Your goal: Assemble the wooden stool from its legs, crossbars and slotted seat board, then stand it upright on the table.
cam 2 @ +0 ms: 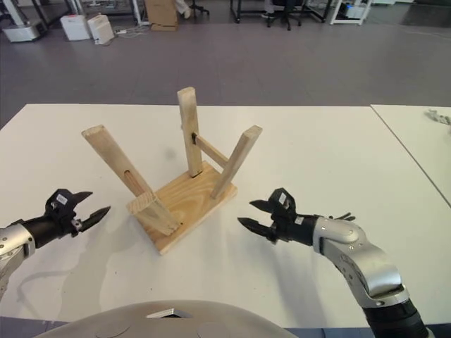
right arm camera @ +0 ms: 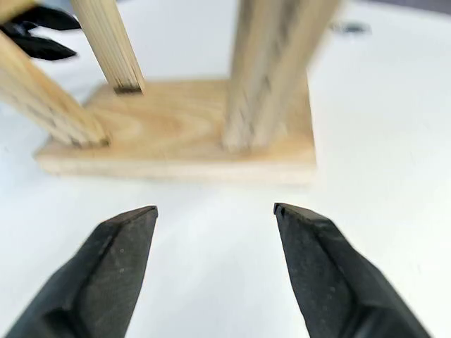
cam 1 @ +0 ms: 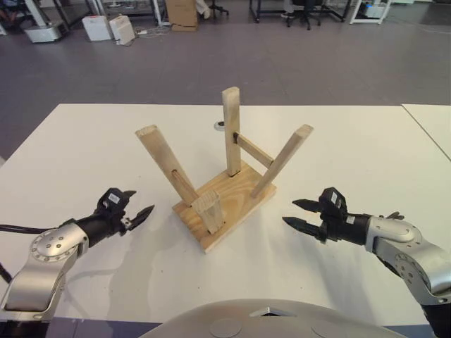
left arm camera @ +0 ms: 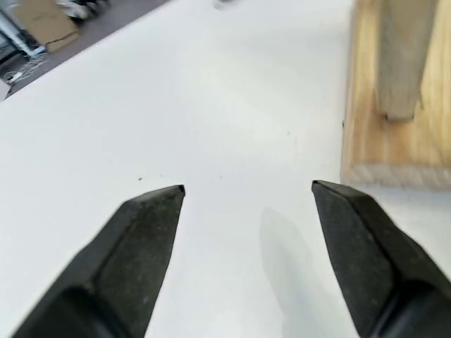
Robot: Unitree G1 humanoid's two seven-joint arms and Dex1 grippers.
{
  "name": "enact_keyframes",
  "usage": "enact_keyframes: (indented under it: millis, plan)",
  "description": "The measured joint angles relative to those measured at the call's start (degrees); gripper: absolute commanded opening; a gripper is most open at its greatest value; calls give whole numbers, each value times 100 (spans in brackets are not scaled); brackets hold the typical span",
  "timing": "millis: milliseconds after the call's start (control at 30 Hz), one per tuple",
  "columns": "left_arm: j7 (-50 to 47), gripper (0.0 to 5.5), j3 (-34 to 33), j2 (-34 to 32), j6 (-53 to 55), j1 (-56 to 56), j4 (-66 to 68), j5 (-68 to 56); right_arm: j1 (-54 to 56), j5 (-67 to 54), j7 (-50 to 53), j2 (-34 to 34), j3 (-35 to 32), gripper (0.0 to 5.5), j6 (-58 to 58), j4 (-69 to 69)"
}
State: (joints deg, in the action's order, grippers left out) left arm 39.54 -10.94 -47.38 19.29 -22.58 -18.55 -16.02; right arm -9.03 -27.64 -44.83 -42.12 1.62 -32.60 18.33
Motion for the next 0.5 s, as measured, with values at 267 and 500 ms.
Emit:
enact_keyframes:
  millis: [267,500]
  plan:
    - [78,334,1459,219,61,810,78,794,3287,1731,541,1681,886,311,1856,-4721]
    - [-873,334,1833,1587,-89,2244,1614,1215,2499,1914,-114,1295,950,311,2555,-4147]
